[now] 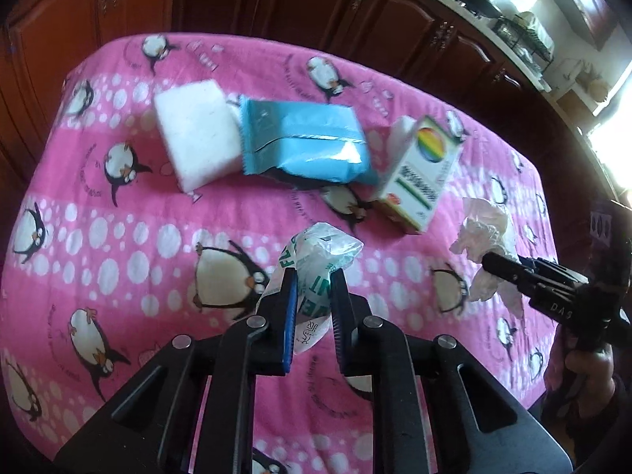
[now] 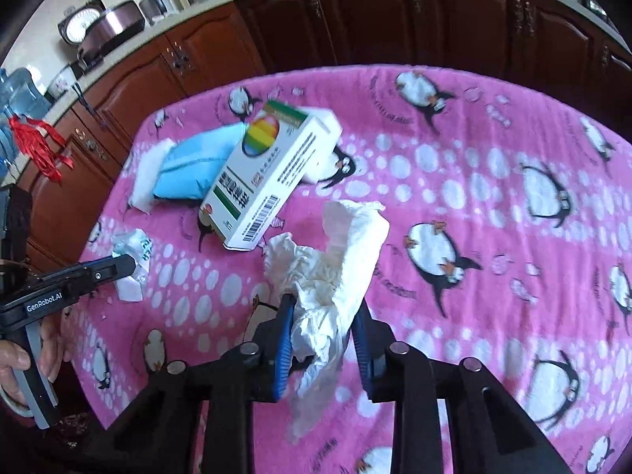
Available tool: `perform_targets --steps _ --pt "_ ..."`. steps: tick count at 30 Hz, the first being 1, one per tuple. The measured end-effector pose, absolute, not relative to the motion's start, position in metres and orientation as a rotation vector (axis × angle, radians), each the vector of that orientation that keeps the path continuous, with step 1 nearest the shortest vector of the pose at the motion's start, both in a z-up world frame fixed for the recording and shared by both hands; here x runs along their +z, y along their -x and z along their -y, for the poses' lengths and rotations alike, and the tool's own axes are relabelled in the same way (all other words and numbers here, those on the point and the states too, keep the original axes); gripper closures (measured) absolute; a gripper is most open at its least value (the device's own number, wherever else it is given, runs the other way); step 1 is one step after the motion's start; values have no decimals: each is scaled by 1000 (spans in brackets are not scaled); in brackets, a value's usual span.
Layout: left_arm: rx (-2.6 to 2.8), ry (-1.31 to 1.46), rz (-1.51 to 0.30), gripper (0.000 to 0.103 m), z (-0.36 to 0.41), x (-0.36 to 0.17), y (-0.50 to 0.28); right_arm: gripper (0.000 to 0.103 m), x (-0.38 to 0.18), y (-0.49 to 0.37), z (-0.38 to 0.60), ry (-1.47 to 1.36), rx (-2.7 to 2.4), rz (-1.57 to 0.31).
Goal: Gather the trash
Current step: 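Grasp the small clear plastic bag with the left tool while the right tool grasps the crumpled tissue, then carry the plastic bag and tissue to the white bin and open both tools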
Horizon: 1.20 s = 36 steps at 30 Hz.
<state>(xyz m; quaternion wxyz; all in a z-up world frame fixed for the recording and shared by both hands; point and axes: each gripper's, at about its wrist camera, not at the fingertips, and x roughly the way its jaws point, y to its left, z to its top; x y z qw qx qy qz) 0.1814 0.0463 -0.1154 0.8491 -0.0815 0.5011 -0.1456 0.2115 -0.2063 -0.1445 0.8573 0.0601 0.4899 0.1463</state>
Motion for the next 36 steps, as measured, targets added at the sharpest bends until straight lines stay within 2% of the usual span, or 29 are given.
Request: perform_targets --steps 11,36 --pt "-428 91 -976 90 28 -68 -157 78 -101 -165 270 -182 237 -928" --pt "-789 -143 -981 90 269 -50 -133 78 -83 -42 487 -306 -149 -872"
